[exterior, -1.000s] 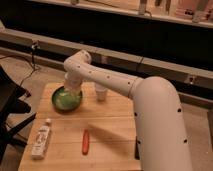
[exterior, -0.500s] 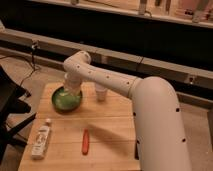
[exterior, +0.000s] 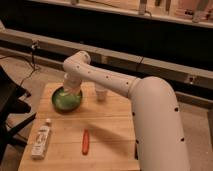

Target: Place the white sponge in the ceramic bowl

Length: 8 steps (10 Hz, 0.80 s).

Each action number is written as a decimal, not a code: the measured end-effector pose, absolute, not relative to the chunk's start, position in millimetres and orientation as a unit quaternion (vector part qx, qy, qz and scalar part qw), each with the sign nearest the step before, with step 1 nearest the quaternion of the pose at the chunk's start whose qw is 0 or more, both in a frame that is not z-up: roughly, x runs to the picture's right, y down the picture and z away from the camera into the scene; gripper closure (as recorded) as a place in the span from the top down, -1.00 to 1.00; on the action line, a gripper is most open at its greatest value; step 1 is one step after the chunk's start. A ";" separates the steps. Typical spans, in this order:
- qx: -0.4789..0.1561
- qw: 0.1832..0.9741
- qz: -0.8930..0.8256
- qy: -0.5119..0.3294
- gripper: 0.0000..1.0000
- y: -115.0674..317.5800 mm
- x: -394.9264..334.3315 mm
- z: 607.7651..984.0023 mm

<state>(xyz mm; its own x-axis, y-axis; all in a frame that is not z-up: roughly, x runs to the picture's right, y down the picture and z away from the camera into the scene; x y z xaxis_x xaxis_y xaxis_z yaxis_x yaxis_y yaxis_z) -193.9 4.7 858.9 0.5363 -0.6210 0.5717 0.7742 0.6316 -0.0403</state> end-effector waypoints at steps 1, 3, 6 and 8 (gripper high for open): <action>-0.146 0.864 -0.404 -0.263 -0.04 4.8 -193.5 859.4; -0.147 0.863 -0.405 -0.264 -0.04 5.1 -193.8 860.0; -0.147 0.861 -0.407 -0.266 -0.04 5.8 -195.8 860.4; -0.147 0.861 -0.408 -0.266 0.11 6.3 -195.7 861.1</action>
